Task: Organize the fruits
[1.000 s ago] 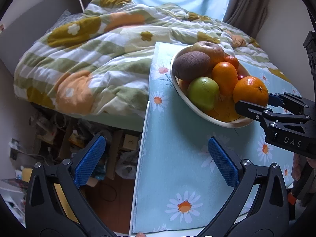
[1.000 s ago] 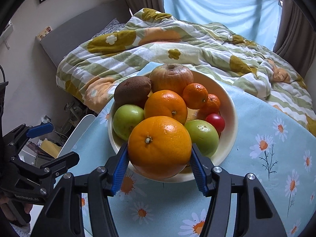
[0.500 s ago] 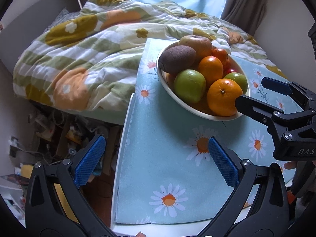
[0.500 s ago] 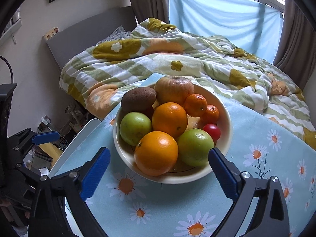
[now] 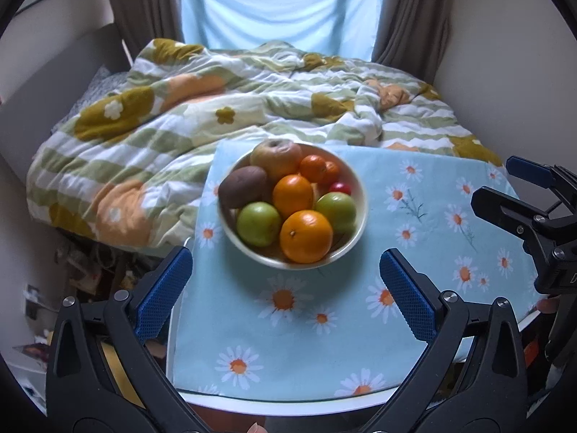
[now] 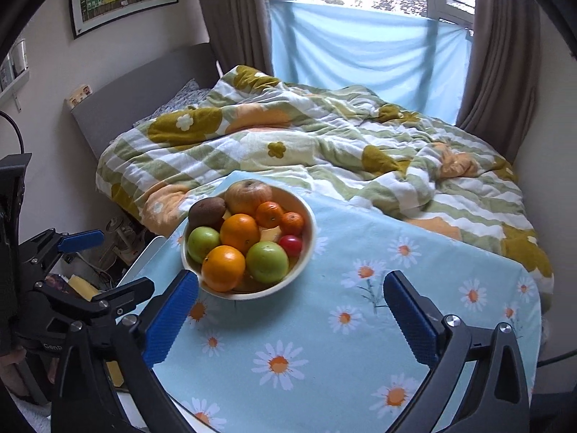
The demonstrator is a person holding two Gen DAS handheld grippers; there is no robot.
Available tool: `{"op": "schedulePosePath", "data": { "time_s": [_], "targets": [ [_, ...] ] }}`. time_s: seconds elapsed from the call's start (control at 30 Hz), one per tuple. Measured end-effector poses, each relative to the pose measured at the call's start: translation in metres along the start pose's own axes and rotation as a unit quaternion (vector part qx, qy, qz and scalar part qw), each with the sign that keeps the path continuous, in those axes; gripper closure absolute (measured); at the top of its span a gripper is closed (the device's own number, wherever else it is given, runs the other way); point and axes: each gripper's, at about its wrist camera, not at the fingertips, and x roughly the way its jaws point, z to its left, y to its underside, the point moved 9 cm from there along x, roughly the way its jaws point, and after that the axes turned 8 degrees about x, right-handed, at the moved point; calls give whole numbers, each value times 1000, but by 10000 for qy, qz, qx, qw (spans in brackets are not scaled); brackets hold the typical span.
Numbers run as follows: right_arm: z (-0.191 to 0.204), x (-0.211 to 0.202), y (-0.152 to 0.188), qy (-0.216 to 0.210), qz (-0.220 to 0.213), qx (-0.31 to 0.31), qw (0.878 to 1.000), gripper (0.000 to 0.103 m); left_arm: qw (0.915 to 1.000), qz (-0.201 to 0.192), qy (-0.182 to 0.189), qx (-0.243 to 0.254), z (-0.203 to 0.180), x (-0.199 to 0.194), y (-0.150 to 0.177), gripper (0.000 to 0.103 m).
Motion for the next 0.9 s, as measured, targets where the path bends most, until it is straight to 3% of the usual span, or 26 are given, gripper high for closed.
{"op": "schedulePosePath", "data": {
  "time_s": [0.27,0.53,0.9],
  "targets": [
    [-66,-55,-4,735,-170,646,9951,1,9991,-328,-11,274,-37,-35,-29,0],
    [-99,-77,24,1343,-29,878,9870,1,9989,-272,-74,378,-57,-45,-22,0],
    [-117,-89,42,1458,-6,1278,9810,1,9985,-377,-101,376,-63,-54,-24,0]
  ]
}}
